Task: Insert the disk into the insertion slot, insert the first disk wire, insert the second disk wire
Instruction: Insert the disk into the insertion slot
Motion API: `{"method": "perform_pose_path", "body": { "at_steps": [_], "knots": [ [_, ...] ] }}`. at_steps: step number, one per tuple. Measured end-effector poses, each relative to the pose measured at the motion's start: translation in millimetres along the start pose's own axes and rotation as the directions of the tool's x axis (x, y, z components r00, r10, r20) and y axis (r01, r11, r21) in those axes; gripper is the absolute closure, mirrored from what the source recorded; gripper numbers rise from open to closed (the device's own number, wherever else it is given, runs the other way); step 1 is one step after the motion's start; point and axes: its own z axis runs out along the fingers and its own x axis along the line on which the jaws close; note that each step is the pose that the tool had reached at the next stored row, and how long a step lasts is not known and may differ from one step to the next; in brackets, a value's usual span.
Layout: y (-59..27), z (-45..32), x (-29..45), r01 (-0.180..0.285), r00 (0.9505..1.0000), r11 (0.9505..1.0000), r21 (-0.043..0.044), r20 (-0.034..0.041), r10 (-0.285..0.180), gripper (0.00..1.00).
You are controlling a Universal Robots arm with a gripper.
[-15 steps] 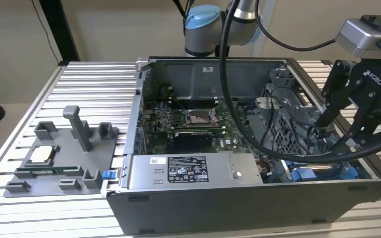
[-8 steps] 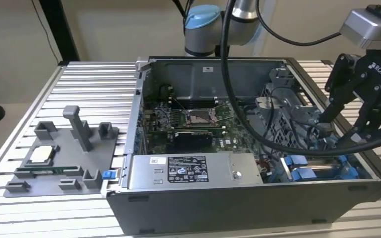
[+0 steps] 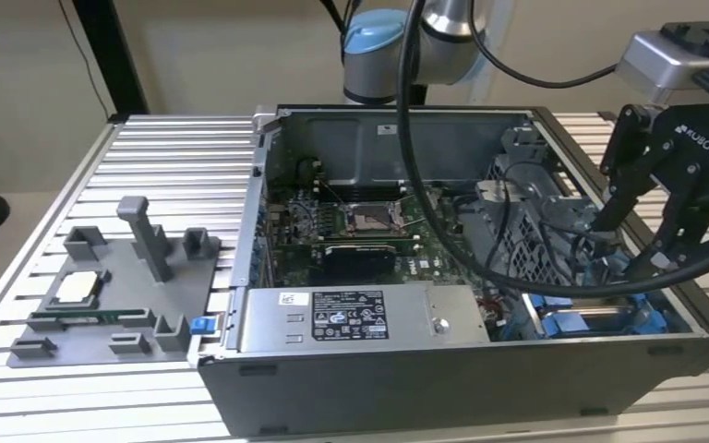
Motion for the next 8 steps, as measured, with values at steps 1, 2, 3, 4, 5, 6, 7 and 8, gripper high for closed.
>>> {"method": "perform_pose_path", "body": {
  "at_steps": [1,2,3,4,5,6,7,8],
  "knots": [
    [-0.1,0.8,-1.3,0.006,1.0,0.9999,0.008,-0.0017,-0.006,0.0],
    [-0.1,1.6,-2.7,0.011,0.9999,0.9998,0.0143,-0.0027,-0.011,0.0],
    [0.5,2.3,-4.8,0.014,0.9999,0.9997,0.0184,-0.0032,-0.014,0.0],
    [1.5,2.7,-7.1,0.015,0.9999,0.9997,0.0205,-0.0038,-0.015,0.0],
    [3.2,3.2,-8.9,0.016,0.9999,0.9996,0.0225,-0.0043,-0.016,0.0],
    [5.2,3.5,-10.1,0.016,0.9999,0.9996,0.0243,-0.0046,-0.016,0.0],
    [5.8,3.6,-10.4,0.016,0.9999,0.9996,0.0246,-0.0046,-0.016,0.0],
    [5.8,3.7,-10.4,0.019,0.9998,0.9995,0.0245,-0.0047,-0.019,0.0]
  ]
}}
